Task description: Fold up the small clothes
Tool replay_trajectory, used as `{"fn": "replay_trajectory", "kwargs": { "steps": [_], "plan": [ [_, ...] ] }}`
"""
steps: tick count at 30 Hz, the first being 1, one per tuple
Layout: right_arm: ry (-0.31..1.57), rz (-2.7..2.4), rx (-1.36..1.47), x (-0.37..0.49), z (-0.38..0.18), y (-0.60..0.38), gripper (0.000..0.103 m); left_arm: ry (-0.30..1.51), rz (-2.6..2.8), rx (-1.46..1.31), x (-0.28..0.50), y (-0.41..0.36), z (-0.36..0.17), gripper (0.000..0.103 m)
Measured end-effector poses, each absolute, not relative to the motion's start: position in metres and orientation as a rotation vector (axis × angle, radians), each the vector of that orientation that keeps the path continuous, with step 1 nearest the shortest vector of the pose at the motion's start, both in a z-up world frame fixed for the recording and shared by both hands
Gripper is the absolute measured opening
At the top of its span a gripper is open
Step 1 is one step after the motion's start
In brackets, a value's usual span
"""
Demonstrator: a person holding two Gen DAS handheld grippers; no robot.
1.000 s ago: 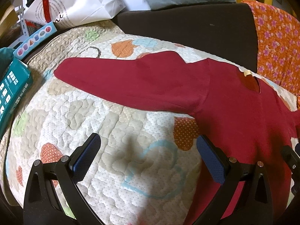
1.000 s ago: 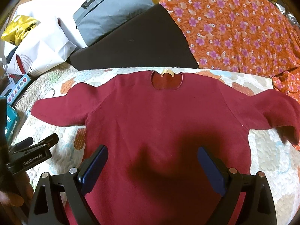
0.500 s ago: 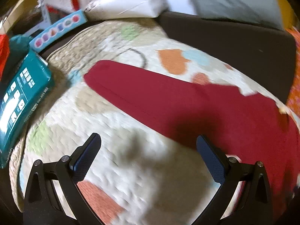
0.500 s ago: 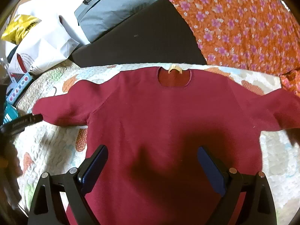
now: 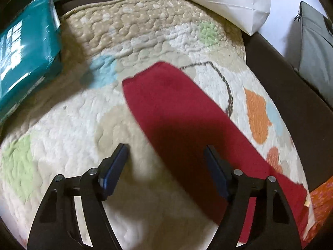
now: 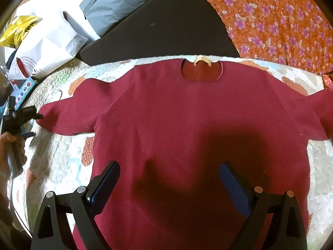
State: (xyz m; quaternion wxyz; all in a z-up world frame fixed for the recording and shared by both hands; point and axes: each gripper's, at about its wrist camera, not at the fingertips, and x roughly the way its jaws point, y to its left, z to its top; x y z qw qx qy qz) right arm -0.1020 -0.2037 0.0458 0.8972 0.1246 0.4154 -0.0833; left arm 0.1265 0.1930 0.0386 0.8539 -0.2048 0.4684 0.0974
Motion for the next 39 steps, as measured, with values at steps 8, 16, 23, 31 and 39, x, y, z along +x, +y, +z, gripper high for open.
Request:
{"fn": "replay_trajectory", "kwargs": {
  "steps": [8,16,23,31,39],
  "plan": [
    [0.87,-0.181,0.267,-0.103,0.042,-0.211,0.095,0.945,0.142,-0.459,0.136,0.193,0.042,0.008],
    [0.842,-0.186,0.335,-0.11,0.046,-0.227,0.095,0.821,-0.191,-0.435,0.089,0.109,0.136,0.007],
    [0.782,-0.216,0.366,-0.128,0.065,-0.254,0.095,0.844,-0.496,-0.299,0.036,-0.033,0.164,0.007],
    [0.751,-0.285,0.435,-0.159,0.069,-0.301,0.095,1.001,-0.651,-0.089,0.001,-0.151,0.084,0.008],
    [0.742,-0.258,0.557,-0.153,0.07,-0.324,0.095,1.059,-0.749,-0.005,-0.026,-0.138,0.102,0.037]
  ]
}}
